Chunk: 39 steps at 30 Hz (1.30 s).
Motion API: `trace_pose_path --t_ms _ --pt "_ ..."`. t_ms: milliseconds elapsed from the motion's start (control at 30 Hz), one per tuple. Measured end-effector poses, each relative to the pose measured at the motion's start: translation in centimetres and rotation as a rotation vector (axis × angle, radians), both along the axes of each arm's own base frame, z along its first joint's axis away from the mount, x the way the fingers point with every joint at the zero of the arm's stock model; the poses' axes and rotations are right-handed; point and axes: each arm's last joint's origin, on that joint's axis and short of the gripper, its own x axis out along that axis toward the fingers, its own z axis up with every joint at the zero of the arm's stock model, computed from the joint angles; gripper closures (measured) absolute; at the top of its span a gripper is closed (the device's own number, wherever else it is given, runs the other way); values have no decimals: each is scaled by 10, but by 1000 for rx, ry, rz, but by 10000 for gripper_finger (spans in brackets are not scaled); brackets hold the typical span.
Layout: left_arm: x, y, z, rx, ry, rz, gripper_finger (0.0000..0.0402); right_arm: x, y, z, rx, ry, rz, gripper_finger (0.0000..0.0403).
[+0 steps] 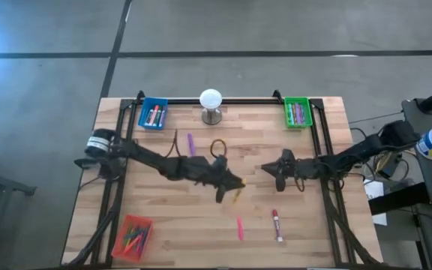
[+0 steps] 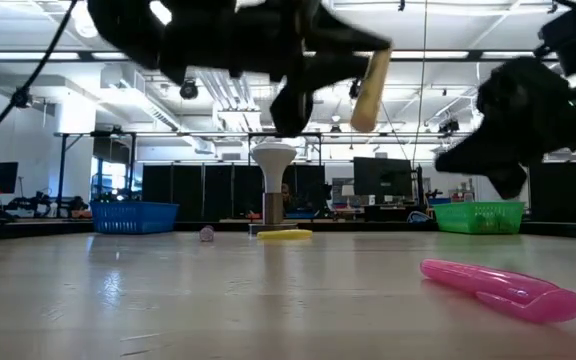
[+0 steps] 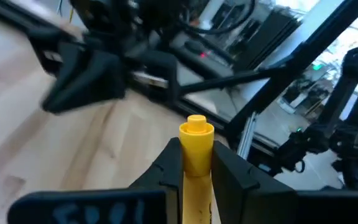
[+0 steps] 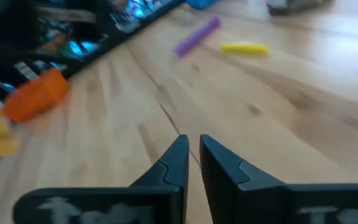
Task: Pick & Place Markers
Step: Put the yellow highlighter pen into the green bin
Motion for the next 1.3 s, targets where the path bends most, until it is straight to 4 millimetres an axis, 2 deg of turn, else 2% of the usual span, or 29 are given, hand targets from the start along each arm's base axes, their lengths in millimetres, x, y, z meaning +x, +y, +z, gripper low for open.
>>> trace_pose_path --t_ms 200,433,600,733,933,1167,1300 --pt "-10 42 -18 126 -40 57 351 31 7 21 -58 -49 21 321" --pt "-16 79 -5 210 -121 72 351 73 17 49 -101 -103 60 259" --pt "-22 92 5 233 -173 39 351 94 14 68 -138 -143 29 226" --pt "-25 93 9 270 -191 13 351 108 6 76 -159 -154 -12 216" --pt "-28 93 16 298 -211 10 351 124 3 83 -173 -163 -24 232" --pt "-31 93 24 301 -232 13 349 128 4 87 -172 -167 -20 312" --pt "-34 93 29 281 -223 16 326 127 4 90 -174 -176 -9 348"
